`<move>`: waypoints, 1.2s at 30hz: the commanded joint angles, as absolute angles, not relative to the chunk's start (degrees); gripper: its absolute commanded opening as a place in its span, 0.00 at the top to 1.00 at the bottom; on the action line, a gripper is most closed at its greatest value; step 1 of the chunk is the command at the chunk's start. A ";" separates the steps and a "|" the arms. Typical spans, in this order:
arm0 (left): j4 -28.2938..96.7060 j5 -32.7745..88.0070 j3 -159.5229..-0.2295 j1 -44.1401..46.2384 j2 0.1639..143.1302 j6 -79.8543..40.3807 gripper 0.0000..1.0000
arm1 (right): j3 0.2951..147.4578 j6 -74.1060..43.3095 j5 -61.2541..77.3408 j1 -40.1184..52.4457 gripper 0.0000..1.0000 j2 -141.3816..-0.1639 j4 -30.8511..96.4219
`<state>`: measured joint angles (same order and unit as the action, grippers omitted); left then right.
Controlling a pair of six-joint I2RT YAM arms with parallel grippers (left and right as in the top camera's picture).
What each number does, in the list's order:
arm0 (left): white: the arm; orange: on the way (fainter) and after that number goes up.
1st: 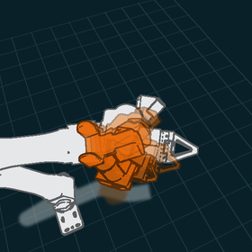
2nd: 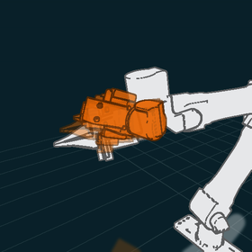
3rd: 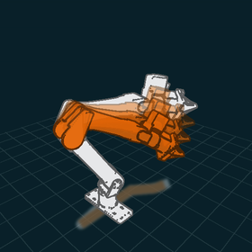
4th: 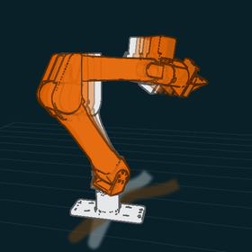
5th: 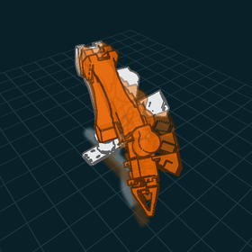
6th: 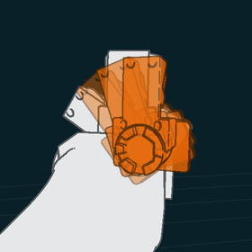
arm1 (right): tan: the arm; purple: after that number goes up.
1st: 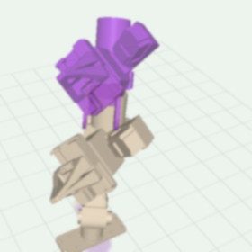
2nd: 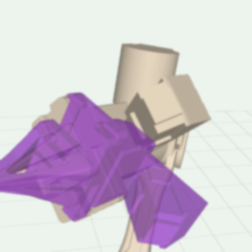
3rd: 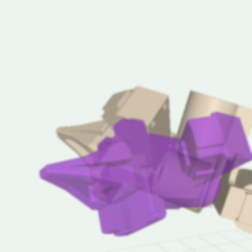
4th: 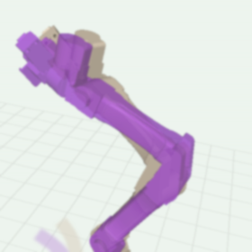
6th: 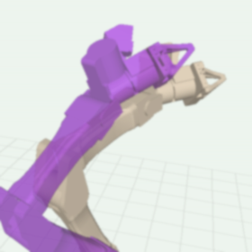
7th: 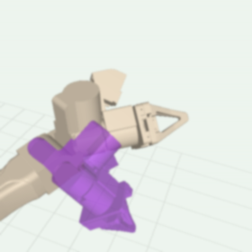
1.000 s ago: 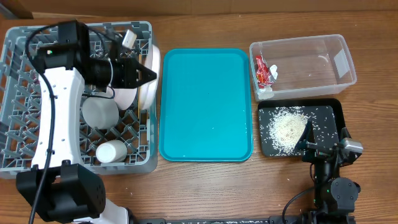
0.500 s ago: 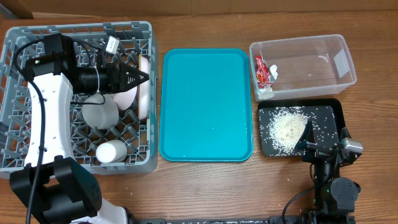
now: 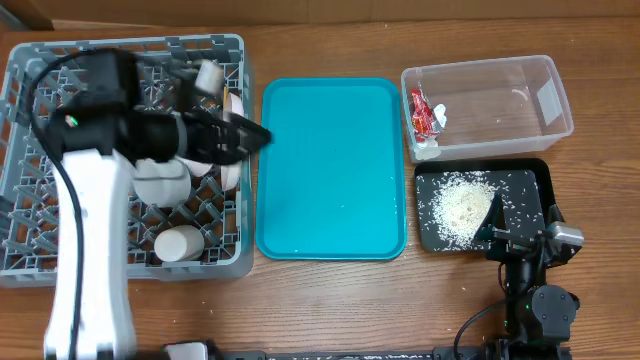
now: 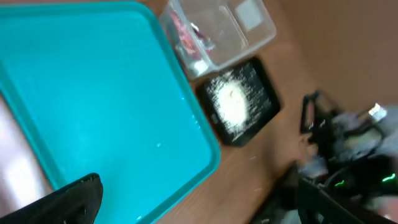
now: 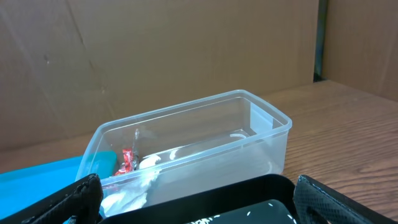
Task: Sort waste into correct bins and load items into the dishwasher
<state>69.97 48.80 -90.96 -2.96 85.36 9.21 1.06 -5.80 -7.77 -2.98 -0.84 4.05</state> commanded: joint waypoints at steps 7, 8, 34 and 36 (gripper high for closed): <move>62.83 7.88 -92.84 39.48 73.19 -3.84 0.00 | 0.45 -5.93 -8.03 -3.25 0.00 -0.16 3.73; 63.20 5.21 -92.84 41.52 73.21 -3.68 0.00 | 0.45 -5.93 -8.03 -3.25 0.00 -0.16 3.73; 0.12 10.76 -33.32 26.81 42.61 4.73 0.00 | 0.45 -5.93 -8.03 -3.25 0.00 -0.16 3.73; 0.12 10.74 -29.32 25.34 36.51 4.73 0.00 | 0.45 -5.93 -8.03 -3.25 0.00 -0.16 3.75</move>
<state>0.75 8.73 -34.65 27.42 44.75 3.44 1.06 -5.82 -7.75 -2.98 -0.84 4.10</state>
